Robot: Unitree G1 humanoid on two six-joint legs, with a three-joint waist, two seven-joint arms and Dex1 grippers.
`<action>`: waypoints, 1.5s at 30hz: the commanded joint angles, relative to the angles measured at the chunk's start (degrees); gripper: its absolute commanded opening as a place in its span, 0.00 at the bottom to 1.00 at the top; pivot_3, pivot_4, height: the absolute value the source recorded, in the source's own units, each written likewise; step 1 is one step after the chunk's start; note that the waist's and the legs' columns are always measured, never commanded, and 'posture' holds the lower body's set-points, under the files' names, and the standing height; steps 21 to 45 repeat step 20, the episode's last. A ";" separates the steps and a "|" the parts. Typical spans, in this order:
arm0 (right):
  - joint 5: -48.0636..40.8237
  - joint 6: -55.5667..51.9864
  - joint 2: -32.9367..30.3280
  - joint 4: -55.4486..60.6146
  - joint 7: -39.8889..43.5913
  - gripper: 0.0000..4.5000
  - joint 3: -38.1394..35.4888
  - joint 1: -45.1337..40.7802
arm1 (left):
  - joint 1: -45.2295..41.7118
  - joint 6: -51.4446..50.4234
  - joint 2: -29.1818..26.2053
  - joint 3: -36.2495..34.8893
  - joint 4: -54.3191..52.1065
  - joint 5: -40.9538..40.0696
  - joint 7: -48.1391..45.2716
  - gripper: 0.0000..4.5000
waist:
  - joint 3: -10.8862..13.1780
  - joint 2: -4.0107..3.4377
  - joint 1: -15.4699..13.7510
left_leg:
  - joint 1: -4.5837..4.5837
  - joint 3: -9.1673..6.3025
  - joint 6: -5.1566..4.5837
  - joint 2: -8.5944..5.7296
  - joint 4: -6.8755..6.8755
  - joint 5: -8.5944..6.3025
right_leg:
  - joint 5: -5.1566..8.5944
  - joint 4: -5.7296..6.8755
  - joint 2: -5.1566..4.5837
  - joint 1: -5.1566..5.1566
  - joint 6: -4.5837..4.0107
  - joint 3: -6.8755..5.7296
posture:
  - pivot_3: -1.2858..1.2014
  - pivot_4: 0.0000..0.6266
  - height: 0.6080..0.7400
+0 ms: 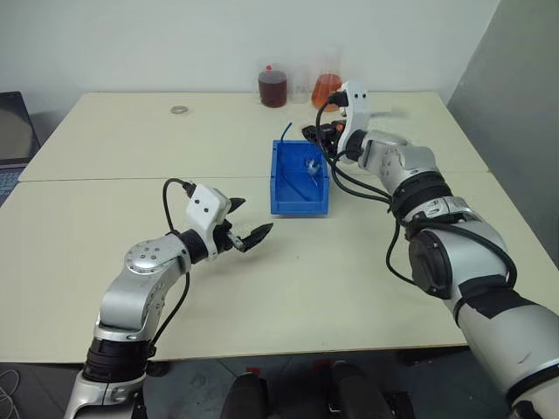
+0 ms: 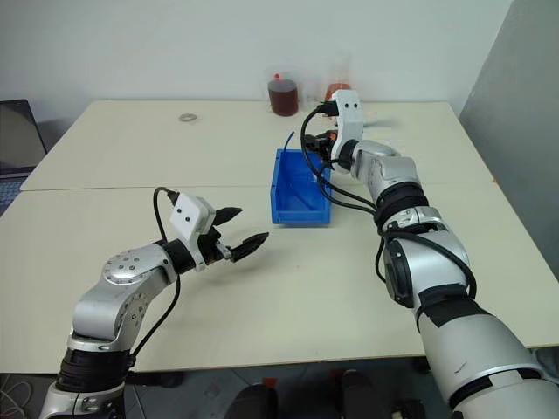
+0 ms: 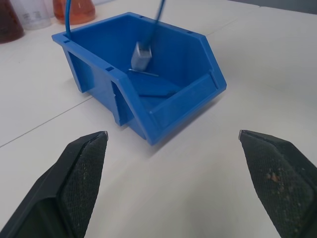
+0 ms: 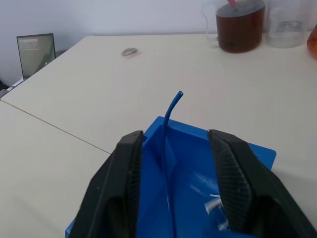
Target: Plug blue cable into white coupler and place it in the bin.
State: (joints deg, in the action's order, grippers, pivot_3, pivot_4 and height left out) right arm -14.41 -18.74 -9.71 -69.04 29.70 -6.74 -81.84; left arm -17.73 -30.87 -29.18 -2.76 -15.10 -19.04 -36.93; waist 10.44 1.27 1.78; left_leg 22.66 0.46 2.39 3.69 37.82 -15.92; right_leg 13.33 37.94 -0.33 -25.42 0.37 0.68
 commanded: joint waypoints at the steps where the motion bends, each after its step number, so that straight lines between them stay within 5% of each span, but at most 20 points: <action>1: 1.04 2.89 0.07 -0.48 -0.49 0.72 -1.10 -3.10 | -0.62 0.10 0.92 -1.21 -3.35 -1.57 1.16 1.00 | 0.00 0.00 0.00 | 0.00 0.01 0.00 0.00 0.00 0.00 | 0.00 0.00 0.00 0.00 0.00 0.00 | 0.52 0.24 1.00; 7: 3.13 5.04 -0.82 -1.54 -4.16 0.99 -1.46 -4.16 | -2.59 0.49 0.89 -0.61 -1.63 -1.85 1.10 1.00 | 0.00 0.00 -0.02 | -0.02 -0.03 0.01 0.00 0.03 0.00 | -0.01 0.06 0.00 0.01 0.01 -0.03 | 0.52 0.24 1.00; 15: 3.76 7.89 -6.18 1.95 -4.79 0.99 -3.09 -2.63 | -4.21 0.34 1.81 -0.31 -0.45 -1.69 1.93 1.00 | 0.00 0.00 -0.10 | 0.03 0.01 0.01 -0.03 0.04 0.01 | -0.01 0.02 -0.03 0.01 0.01 0.00 | 0.52 0.24 1.00; 20: 1.39 -0.25 -7.91 20.80 -0.42 0.99 -2.40 7.59 | -4.48 -0.38 2.41 -0.54 -0.39 -0.19 5.01 1.00 | 0.00 0.00 -0.04 | 0.01 0.01 0.01 -0.01 0.03 0.01 | -0.01 0.04 -0.02 0.01 0.02 0.02 | 0.52 0.24 1.00; 45: 1.39 -0.25 -7.91 20.80 -0.42 0.99 -2.40 7.59 | -4.48 -0.38 2.41 -0.54 -0.39 -0.19 5.01 1.00 | 0.00 0.00 -0.04 | 0.01 0.01 0.01 -0.01 0.03 0.01 | -0.01 0.04 -0.02 0.01 0.02 0.02 | 0.52 0.24 1.00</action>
